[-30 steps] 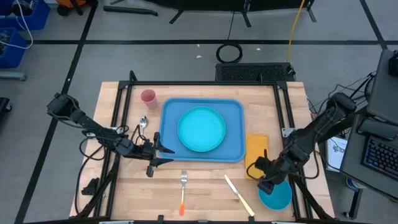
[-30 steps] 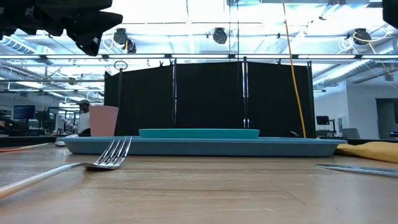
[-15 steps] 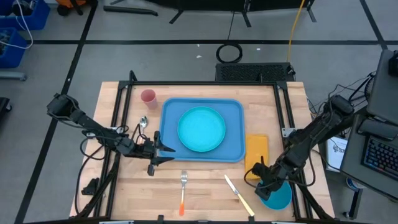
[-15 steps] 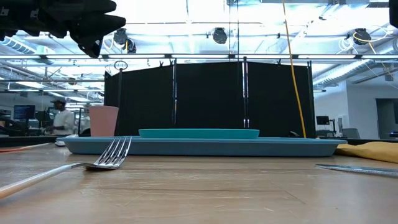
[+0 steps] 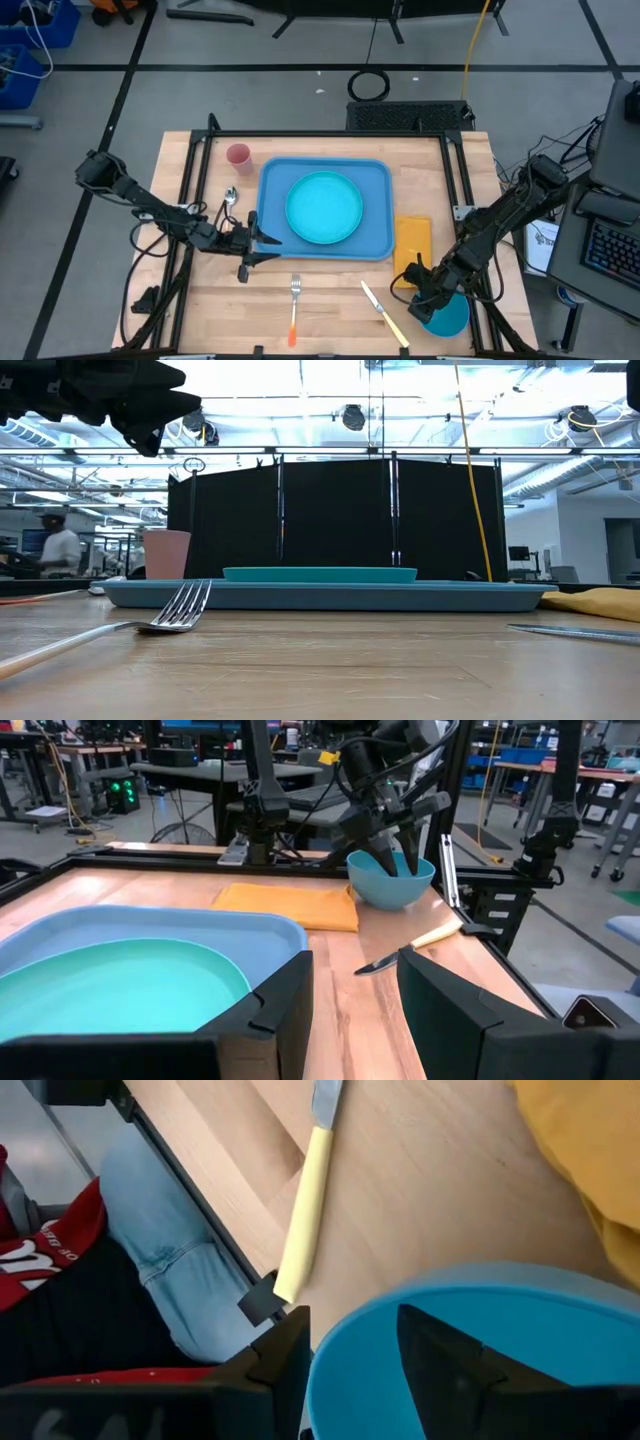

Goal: Set up tray
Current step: Put the blue bowl on top of the plate on the blue serving tray

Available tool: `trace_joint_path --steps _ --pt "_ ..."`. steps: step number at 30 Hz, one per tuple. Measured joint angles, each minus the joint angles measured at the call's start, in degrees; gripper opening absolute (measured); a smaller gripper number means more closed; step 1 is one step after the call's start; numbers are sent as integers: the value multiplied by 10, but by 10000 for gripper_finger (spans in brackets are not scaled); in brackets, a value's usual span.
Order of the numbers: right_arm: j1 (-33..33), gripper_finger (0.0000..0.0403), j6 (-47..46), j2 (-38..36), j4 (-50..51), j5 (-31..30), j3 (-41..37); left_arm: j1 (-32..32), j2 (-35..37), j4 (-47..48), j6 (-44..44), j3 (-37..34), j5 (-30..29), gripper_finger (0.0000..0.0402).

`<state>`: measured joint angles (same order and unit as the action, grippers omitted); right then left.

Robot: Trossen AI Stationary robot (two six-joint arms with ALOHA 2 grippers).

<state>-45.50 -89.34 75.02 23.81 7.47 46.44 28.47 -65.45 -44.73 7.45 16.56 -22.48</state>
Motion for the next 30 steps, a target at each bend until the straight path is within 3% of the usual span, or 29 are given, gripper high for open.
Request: trace_joint_path --steps 11,23,30 --pt "0 144 -10 4 6 -16 0 0 0 0 2 0 0 150" --pt "0 142 1 41 -3 21 0 0 0 2 7 0 0 150" --pt "4 86 7 41 -3 36 0 0 0 5 7 0 -1 150"
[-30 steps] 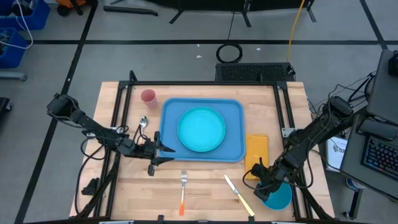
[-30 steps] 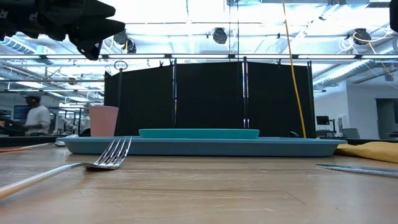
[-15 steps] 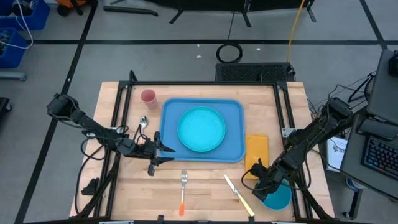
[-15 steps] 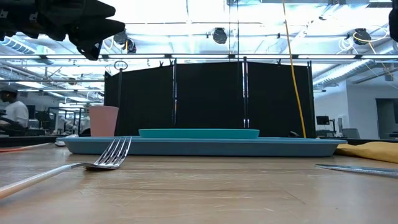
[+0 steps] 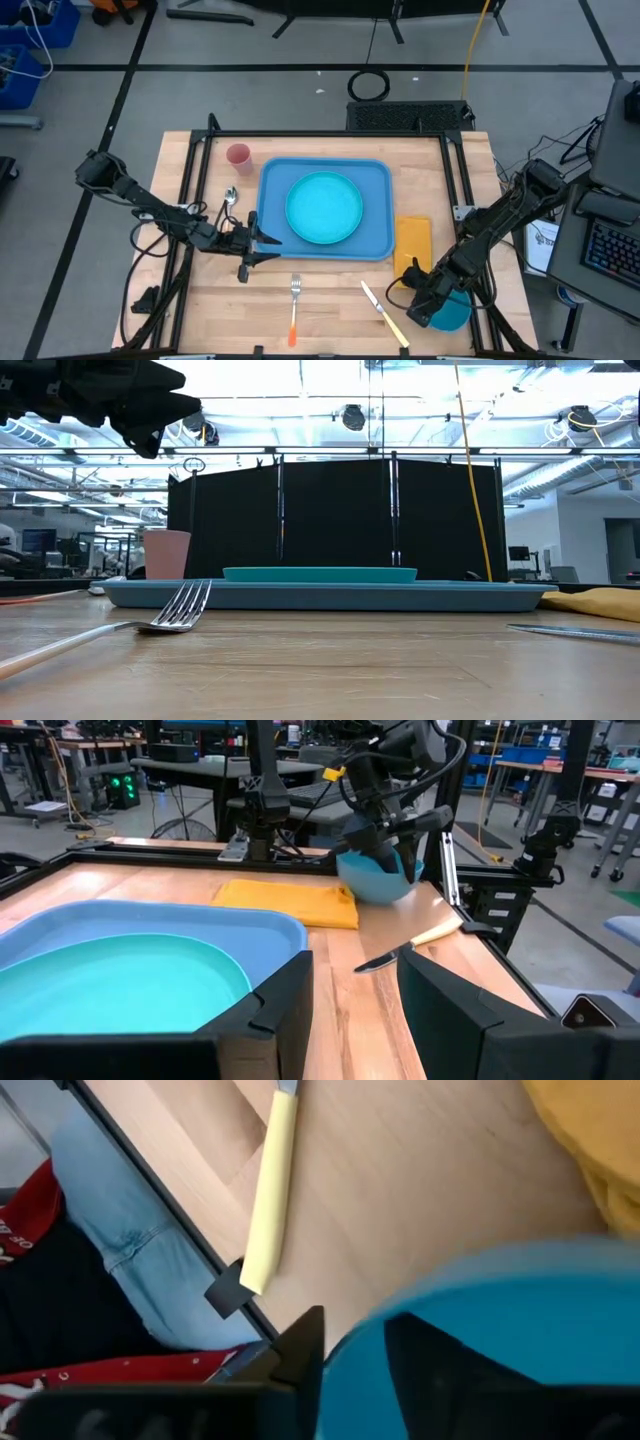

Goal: Set up tray
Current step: Put the blue bowl on top of the plate on the blue serving tray

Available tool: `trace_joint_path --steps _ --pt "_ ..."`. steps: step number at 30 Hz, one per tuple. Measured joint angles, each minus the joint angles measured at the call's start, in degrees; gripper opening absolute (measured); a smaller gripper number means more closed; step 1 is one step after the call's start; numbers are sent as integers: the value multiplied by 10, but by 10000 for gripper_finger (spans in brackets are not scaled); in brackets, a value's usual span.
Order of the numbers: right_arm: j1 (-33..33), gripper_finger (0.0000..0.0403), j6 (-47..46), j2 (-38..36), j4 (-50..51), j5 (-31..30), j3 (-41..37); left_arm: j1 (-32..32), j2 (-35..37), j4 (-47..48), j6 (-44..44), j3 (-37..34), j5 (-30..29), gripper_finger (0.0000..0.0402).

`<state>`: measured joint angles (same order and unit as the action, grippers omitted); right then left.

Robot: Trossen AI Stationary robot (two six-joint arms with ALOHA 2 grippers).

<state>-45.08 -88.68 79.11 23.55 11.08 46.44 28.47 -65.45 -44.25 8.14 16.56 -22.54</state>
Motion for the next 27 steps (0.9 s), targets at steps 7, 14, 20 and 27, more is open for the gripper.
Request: trace_joint_path --steps 7,14,20,27 --pt "0 15 9 -2 2 14 1 0 0 3 1 0 0 150" --pt "0 15 17 -2 9 26 1 0 0 5 3 0 0 150" --pt "0 15 17 -8 17 56 4 0 0 8 9 0 0 150" --pt "0 1 26 -43 153 41 67 0 0 8 12 0 0 150"
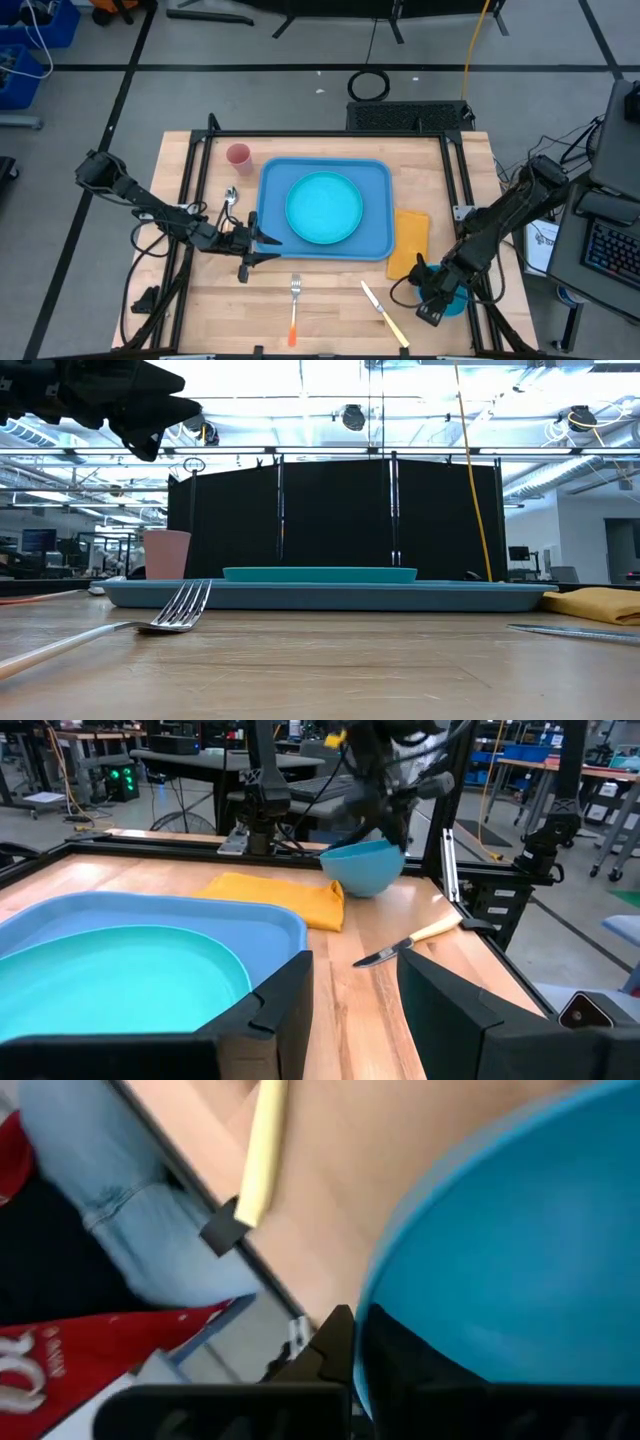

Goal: Set up tray
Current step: Put the blue bowl on top of the plate on the blue serving tray

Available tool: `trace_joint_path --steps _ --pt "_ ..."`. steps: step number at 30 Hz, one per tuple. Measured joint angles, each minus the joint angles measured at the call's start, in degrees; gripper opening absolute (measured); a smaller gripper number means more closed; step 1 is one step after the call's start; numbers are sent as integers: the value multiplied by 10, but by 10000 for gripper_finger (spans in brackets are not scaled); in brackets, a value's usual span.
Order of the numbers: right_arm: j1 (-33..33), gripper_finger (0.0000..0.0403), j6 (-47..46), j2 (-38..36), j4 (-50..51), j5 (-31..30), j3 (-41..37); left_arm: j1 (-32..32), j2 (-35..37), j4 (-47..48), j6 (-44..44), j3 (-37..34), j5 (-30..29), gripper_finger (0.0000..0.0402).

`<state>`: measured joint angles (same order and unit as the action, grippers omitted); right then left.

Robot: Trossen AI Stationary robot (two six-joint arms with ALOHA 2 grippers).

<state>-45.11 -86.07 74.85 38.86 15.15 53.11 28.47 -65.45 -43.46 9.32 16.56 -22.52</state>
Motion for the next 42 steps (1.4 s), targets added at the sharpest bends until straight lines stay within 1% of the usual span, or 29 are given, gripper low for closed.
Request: trace_joint_path --steps 2,4,6,14,21,25,33,36,38,42 --pt "0 2 5 -6 43 -25 22 0 0 0 2 0 0 150" --pt "0 2 16 -10 58 -47 39 0 0 0 2 0 0 150" --pt "0 2 18 -10 63 -52 47 0 0 0 2 0 0 150" --pt "4 2 33 -2 96 -51 47 0 0 0 2 0 0 150" --pt "9 1 39 -2 97 -44 48 0 0 1 2 0 0 150" --pt "8 1 35 -3 125 -50 67 0 0 4 2 0 0 150" --pt "8 1 43 -3 226 -82 120 0 0 4 4 0 0 150" --pt "11 1 52 -3 247 -106 136 0 0 5 4 0 0 150" --pt "21 1 70 -3 267 -113 147 0 0 5 4 0 0 150" --pt "50 1 126 -3 280 -158 166 0 0 4 4 0 0 150"
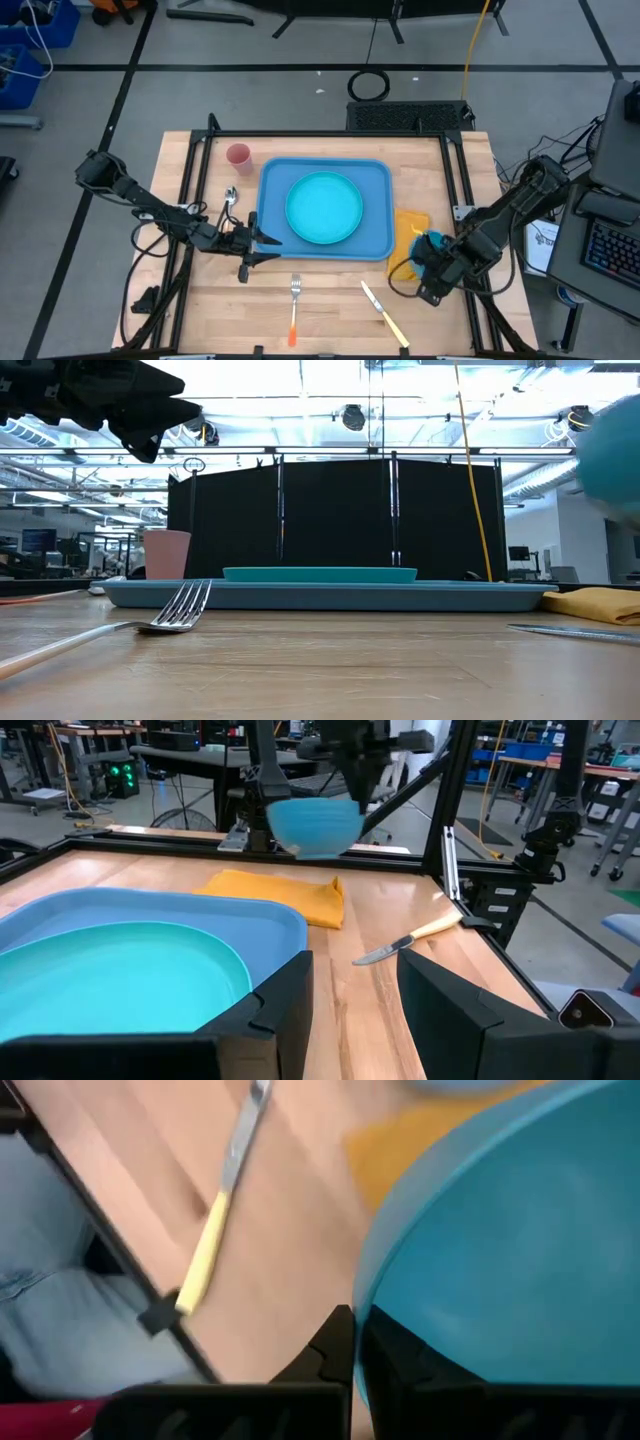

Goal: Set up tray
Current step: Put the blue bowl on top of the plate on the blue serving tray

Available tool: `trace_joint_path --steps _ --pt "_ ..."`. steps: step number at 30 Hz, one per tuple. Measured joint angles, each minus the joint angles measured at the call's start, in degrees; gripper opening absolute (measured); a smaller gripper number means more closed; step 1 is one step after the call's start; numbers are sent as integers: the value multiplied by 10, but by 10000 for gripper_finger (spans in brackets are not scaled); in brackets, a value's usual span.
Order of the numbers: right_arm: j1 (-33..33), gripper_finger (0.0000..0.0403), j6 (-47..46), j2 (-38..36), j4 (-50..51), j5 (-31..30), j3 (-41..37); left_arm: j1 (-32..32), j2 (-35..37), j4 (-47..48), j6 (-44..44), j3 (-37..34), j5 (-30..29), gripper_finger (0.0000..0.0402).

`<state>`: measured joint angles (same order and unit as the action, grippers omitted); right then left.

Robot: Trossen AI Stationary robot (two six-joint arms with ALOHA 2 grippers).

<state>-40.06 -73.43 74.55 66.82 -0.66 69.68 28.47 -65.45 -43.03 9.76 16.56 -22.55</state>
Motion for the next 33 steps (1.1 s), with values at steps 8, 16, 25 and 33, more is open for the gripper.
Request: trace_joint_path --steps 8,16,25,33 --pt "71 0 158 4 -4 -65 4 0 0 0 0 0 0 150" --pt "153 0 313 8 -46 -81 4 0 0 0 0 0 0 150" --pt "245 0 437 68 -68 -38 3 0 0 0 9 0 0 150" --pt "295 0 545 151 -65 -29 82 0 0 18 29 0 0 150"
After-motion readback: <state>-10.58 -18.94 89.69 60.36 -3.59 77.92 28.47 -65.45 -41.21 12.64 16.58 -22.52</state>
